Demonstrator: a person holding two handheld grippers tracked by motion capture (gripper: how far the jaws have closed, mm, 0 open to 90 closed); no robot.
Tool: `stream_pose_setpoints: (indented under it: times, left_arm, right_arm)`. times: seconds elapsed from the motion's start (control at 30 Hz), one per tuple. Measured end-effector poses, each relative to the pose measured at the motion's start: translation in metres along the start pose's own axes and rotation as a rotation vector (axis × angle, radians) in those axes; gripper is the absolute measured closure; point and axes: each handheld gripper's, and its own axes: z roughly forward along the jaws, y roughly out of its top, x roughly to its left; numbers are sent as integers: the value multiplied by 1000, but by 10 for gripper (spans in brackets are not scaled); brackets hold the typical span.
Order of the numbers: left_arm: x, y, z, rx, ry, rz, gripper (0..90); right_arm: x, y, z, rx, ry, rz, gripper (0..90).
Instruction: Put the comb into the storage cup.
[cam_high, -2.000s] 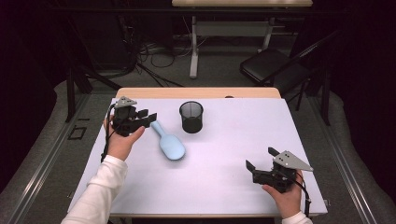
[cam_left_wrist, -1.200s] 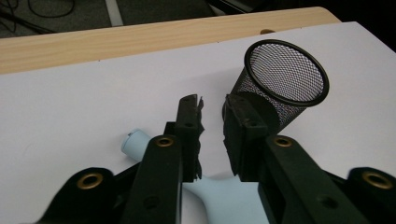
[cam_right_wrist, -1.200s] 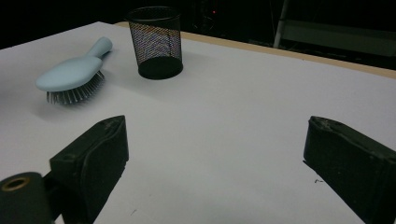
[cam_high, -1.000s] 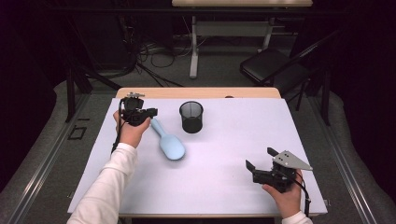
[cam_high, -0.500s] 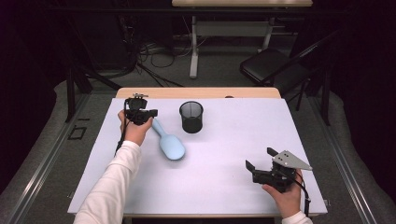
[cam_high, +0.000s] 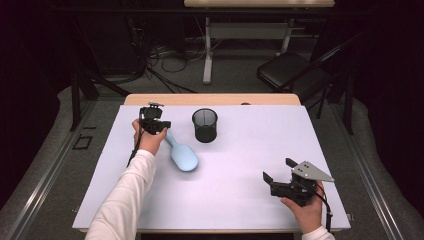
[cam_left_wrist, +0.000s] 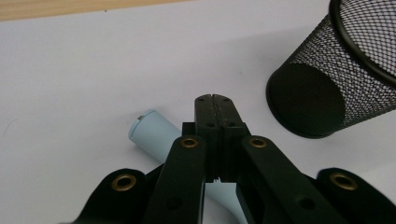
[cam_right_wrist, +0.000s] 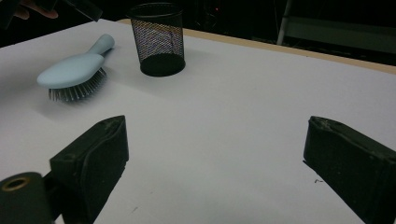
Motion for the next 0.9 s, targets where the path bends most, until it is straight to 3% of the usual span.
stream_pose_setpoints:
  times: [0.43, 0.9]
  left_arm:
    - [-3, -3, 19, 75, 12, 21, 900]
    - [-8, -6, 37, 107, 16, 27, 900]
  right_arm:
    - [-1, 0, 0, 5, 6, -3, 64]
    - [-1, -1, 0, 12, 13, 3, 68]
